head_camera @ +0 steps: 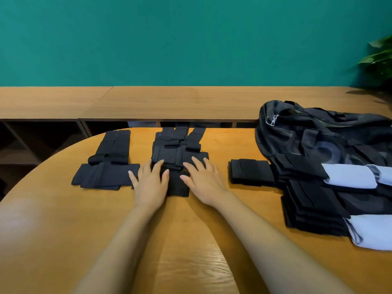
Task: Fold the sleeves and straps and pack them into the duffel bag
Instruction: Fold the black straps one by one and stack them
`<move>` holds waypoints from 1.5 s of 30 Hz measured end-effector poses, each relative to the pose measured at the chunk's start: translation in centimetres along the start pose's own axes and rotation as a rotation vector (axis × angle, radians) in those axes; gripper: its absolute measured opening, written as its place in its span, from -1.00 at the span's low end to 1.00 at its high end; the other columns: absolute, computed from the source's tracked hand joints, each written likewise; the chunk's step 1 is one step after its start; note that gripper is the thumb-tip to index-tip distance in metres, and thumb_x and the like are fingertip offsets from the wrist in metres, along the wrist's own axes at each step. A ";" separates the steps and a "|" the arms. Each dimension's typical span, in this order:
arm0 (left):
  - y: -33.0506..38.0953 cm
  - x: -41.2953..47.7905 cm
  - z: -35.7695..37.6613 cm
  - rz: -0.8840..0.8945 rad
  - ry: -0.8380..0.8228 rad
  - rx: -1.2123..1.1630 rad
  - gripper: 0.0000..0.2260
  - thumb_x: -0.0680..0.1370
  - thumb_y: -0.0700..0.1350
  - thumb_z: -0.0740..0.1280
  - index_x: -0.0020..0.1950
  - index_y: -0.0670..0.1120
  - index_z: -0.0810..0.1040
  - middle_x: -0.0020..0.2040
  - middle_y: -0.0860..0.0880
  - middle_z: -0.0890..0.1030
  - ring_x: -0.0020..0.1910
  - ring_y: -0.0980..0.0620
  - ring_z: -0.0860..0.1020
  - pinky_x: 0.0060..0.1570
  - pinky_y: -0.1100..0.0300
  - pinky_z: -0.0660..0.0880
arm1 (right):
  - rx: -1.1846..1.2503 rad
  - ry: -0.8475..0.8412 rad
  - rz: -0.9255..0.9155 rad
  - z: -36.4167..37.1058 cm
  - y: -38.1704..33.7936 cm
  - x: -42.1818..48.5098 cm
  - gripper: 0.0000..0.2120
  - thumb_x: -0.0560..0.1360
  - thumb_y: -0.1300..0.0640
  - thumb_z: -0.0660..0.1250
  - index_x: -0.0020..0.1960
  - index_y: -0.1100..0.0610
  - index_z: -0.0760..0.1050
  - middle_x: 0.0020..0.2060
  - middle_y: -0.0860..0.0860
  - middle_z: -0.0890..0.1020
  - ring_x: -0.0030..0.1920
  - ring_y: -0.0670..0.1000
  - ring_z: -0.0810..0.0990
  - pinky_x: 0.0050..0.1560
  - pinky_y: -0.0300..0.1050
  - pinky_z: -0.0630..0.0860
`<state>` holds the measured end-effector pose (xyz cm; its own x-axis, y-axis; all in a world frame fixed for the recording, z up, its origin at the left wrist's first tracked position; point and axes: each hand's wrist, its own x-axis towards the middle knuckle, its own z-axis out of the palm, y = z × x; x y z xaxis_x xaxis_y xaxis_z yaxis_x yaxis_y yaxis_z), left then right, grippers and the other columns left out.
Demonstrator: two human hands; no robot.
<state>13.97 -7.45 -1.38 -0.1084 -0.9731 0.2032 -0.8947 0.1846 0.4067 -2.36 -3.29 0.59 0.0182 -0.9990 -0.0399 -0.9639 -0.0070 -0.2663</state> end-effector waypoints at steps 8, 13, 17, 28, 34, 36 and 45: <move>-0.3 7.2 0.6 0.057 -0.297 0.083 -0.59 0.69 0.13 -0.04 0.52 0.15 0.26 0.56 -0.12 0.21 0.57 -0.01 0.06 0.44 -0.25 -0.32 | -0.002 -0.110 0.027 0.4 -0.3 5.3 -0.45 0.64 -0.27 -0.16 0.59 -0.18 -0.09 0.60 -0.01 -0.04 0.56 0.25 -0.02 0.52 0.28 -0.09; -0.6 4.8 1.1 0.115 -0.213 0.110 -0.61 0.68 0.13 -0.04 0.47 0.19 0.35 0.50 -0.10 0.33 0.53 0.02 0.19 0.48 -0.18 -0.30 | -0.066 -0.117 0.035 0.5 0.1 3.2 -0.41 0.60 -0.31 -0.19 0.58 -0.17 0.01 0.59 -0.01 0.06 0.54 0.21 0.07 0.51 0.29 -0.08; 0.0 0.6 -0.1 0.221 -0.160 0.158 -0.34 0.54 0.26 -0.29 0.43 0.18 0.42 0.34 -0.02 0.50 0.44 0.09 0.33 0.47 -0.12 -0.36 | -0.088 -0.062 0.078 0.2 -0.5 -1.3 -0.12 0.38 -0.42 -0.51 0.54 -0.16 0.12 0.56 -0.01 0.17 0.52 0.20 0.16 0.51 0.30 -0.07; -8.7 3.8 -3.0 -0.298 -0.250 0.235 -0.46 0.62 0.31 -0.08 0.57 0.19 0.11 0.61 -0.11 -0.04 0.54 -0.33 -0.05 0.47 -0.28 -0.17 | -0.053 0.076 0.103 1.3 -1.7 -3.9 0.14 0.17 -0.44 -0.76 0.57 -0.14 0.03 0.57 -0.07 0.10 0.58 0.11 -0.07 0.52 0.20 -0.16; -5.8 0.5 -3.2 -0.233 -0.228 0.235 -0.54 0.66 0.20 -0.13 0.55 0.21 0.18 0.60 -0.08 0.07 0.46 -0.27 0.14 0.40 -0.15 0.10 | -0.084 0.038 0.078 2.4 -1.8 -4.7 0.18 0.13 -0.43 -0.80 0.59 -0.14 -0.01 0.59 -0.04 0.01 0.58 0.13 -0.08 0.51 0.23 -0.13; -5.0 -0.9 -3.3 -0.223 -0.236 0.207 -0.55 0.67 0.17 -0.16 0.53 0.20 0.22 0.60 -0.08 0.08 0.45 -0.26 0.15 0.38 -0.15 0.11 | -0.096 0.027 0.064 2.7 -1.6 -5.2 0.18 0.13 -0.43 -0.80 0.59 -0.13 -0.02 0.60 -0.03 -0.01 0.58 0.14 -0.07 0.51 0.25 -0.12; -2.8 -6.5 -3.6 -0.205 -0.252 0.237 -0.55 0.67 0.17 -0.15 0.53 0.22 0.23 0.60 -0.07 0.09 0.45 -0.25 0.15 0.37 -0.13 0.14 | -0.123 0.013 0.029 3.7 -1.1 -9.4 0.13 0.18 -0.43 -0.77 0.59 -0.15 -0.02 0.60 -0.05 0.00 0.58 0.15 -0.01 0.50 0.29 -0.10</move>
<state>18.74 -1.12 -0.62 0.0063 -0.9952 -0.0980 -0.9809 -0.0252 0.1930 -0.48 6.30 -2.28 -0.0130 -0.9994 -0.0334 -0.9892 0.0178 -0.1454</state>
